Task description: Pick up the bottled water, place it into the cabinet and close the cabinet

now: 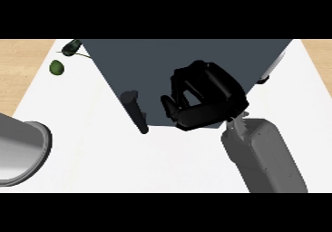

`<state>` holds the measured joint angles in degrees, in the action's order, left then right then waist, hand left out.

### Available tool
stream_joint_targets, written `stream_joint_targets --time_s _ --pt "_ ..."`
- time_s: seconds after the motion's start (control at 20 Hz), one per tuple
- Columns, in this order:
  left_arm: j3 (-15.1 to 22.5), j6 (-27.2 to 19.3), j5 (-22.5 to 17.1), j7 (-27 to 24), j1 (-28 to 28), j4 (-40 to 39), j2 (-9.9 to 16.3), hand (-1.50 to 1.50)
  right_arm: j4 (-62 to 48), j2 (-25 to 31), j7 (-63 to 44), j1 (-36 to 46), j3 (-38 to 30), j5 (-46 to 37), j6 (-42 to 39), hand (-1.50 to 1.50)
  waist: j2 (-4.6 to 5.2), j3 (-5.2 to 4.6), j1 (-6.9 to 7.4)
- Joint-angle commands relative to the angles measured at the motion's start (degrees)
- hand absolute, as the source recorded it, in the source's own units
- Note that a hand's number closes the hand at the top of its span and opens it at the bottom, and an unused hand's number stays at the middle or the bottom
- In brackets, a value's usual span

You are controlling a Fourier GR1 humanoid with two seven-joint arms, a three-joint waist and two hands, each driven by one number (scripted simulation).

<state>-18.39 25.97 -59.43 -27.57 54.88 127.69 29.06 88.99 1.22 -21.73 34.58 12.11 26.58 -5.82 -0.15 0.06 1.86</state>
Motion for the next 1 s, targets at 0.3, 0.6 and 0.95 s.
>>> stream_joint_targets --time_s 0.3,0.6,0.95 --pt "-3.45 4.73 -0.93 3.14 0.99 -1.19 -2.85 -1.5 -16.31 0.99 4.82 10.89 -6.43 -0.25 -6.31 1.5 0.41 -0.05 0.14" --pt "-2.47 5.46 -1.7 5.0 0.01 -0.7 -2.78 -1.5 -19.76 -1.14 4.58 15.09 -7.63 1.5 -5.39 1.5 0.74 -0.07 0.88" --pt "-5.64 7.02 -4.97 6.54 1.33 1.18 -1.75 -1.5 -21.19 -1.14 4.09 16.33 -5.45 3.8 -6.81 1.5 0.65 -0.06 1.81"
